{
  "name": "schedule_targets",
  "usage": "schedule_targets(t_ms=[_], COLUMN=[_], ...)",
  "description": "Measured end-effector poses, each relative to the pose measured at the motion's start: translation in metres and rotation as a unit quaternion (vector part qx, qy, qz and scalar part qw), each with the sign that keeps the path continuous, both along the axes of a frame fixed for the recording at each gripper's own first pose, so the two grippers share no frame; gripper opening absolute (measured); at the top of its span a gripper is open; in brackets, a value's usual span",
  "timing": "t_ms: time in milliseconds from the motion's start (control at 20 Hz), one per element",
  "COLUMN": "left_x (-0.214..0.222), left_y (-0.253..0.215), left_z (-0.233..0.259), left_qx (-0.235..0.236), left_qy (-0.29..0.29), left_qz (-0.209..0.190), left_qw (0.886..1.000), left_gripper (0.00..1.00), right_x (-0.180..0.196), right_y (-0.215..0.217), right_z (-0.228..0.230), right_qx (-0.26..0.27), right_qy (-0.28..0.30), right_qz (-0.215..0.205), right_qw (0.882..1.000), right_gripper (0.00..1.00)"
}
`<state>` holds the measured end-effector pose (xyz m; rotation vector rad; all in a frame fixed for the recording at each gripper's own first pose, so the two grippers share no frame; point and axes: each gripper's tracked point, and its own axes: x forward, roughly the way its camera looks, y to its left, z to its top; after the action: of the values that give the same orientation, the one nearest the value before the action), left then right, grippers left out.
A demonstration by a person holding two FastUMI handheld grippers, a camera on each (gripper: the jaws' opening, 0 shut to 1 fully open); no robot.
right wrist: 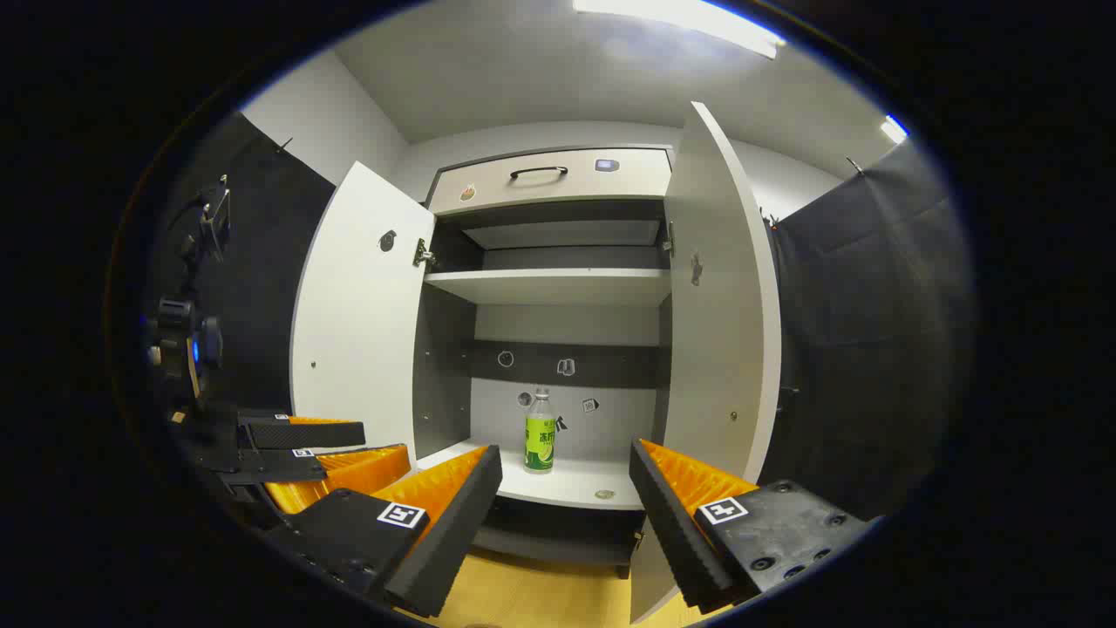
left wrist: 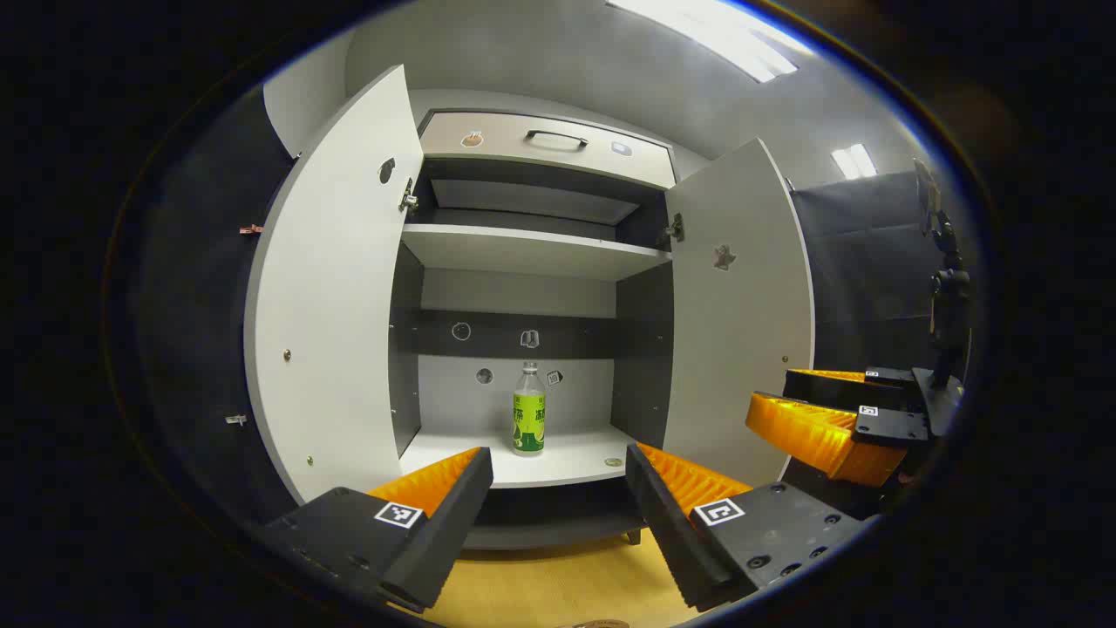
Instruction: Grasp the bottle in the cabinet with the left hand and place it on the coaster, then close the right door with the right hand and the left door with the left hand.
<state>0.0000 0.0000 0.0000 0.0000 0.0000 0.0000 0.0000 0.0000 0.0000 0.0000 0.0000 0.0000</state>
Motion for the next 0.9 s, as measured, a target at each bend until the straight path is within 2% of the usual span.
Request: schedule_targets(t_ms=[400, 900], left_x=[-0.006, -0.012], left_y=[0.009, 0.007], left_z=[0.001, 0.002], left_qx=[-0.004, 0.004], left_qy=[-0.004, -0.006], left_qz=[0.001, -0.020], left_qw=[1.000, 1.000], left_gripper=[0.97, 0.97], right_x=[0.000, -0.008], right_y=[0.005, 0.013], right_z=[-0.001, -0.006], right_qx=[-0.010, -0.018], right_qy=[-0.001, 0.007], right_qz=[0.000, -0.011], right_qw=[1.000, 1.000], right_gripper=[0.98, 0.98])
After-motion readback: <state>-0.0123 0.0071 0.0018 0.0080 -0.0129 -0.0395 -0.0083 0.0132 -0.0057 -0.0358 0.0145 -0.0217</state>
